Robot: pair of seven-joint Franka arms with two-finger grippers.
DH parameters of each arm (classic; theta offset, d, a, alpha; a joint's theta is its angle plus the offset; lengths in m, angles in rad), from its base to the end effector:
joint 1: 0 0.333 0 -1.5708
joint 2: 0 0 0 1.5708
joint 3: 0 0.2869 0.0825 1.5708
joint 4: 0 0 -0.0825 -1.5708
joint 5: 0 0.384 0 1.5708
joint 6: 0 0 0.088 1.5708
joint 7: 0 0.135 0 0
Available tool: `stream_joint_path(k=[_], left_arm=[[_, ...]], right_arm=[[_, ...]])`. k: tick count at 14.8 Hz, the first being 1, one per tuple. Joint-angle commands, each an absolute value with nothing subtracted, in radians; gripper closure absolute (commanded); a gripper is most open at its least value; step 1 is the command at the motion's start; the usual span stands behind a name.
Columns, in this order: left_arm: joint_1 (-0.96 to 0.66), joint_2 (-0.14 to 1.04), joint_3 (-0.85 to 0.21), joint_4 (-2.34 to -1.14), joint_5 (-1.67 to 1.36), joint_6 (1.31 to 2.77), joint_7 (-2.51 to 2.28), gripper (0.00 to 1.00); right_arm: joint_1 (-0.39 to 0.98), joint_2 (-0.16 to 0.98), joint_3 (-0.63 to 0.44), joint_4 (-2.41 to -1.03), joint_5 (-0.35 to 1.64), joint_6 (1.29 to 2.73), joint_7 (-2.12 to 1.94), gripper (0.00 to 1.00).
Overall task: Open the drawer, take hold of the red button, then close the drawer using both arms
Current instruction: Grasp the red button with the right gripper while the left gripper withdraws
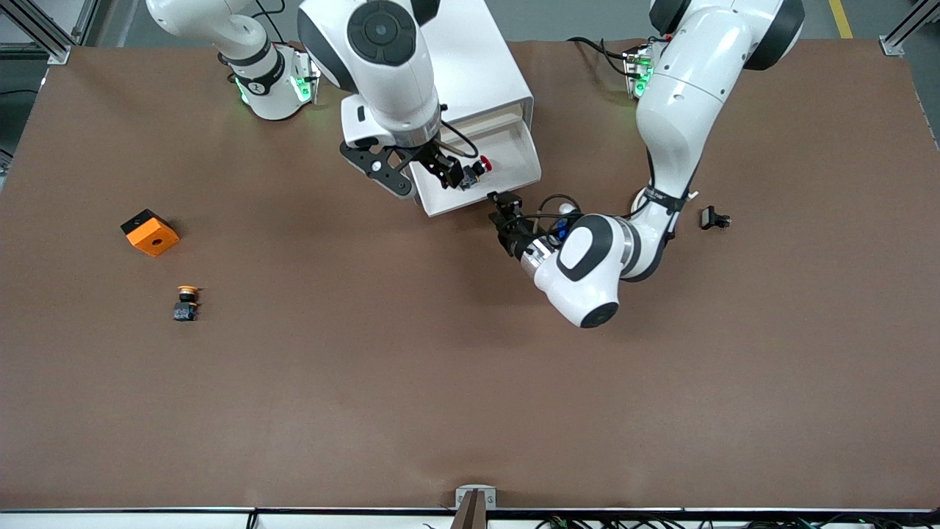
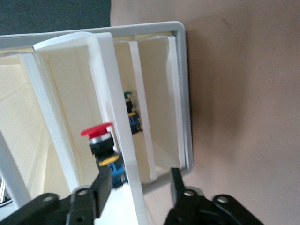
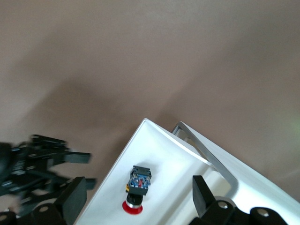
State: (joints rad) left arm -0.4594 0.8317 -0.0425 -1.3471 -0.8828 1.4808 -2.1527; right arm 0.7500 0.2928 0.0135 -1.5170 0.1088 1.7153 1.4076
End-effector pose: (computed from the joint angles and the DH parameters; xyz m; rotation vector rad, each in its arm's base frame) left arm 0.5120 -0.4011 0.2001 -1.3740 -1.9443 1.3731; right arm 0.4462 0.4442 0.4312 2.9319 -1.0129 -0.2206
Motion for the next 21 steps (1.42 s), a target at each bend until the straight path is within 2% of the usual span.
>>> stream_joint_path(k=[1, 4, 6, 9, 14, 21], left_arm=[[-0.449, 0.827, 0.018, -1.287, -0.885, 1.476, -2.052, 0.0], [-0.448, 0.824, 0.124, -1.241, -0.884, 1.517, -1.812, 0.0], [-0.445, 0.819, 0.161, -1.238, -0.882, 1.609, -1.595, 0.0], [-0.469, 0.792, 0.238, -1.206, -0.854, 1.644, -1.372, 0.0], [-0.492, 0.724, 0.235, -1.206, -0.624, 1.69, -1.146, 0.0], [-0.587, 0.657, 0.229, -1.244, -0.333, 1.782, -0.931, 0.0]], right_arm=[[0.798, 0.282, 0.003, -1.58, 0.114, 1.778, 1.486, 0.0], [0.839, 0.284, 0.005, -1.624, 0.114, 1.842, 1.528, 0.0], [0.87, 0.285, 0.003, -1.682, 0.114, 1.929, 1.554, 0.0], [0.897, 0.291, 0.003, -1.736, 0.112, 1.983, 1.555, 0.0], [0.913, 0.307, 0.003, -1.785, 0.112, 2.034, 1.578, 0.0], [0.916, 0.351, 0.003, -1.782, 0.112, 2.069, 1.635, 0.0]])
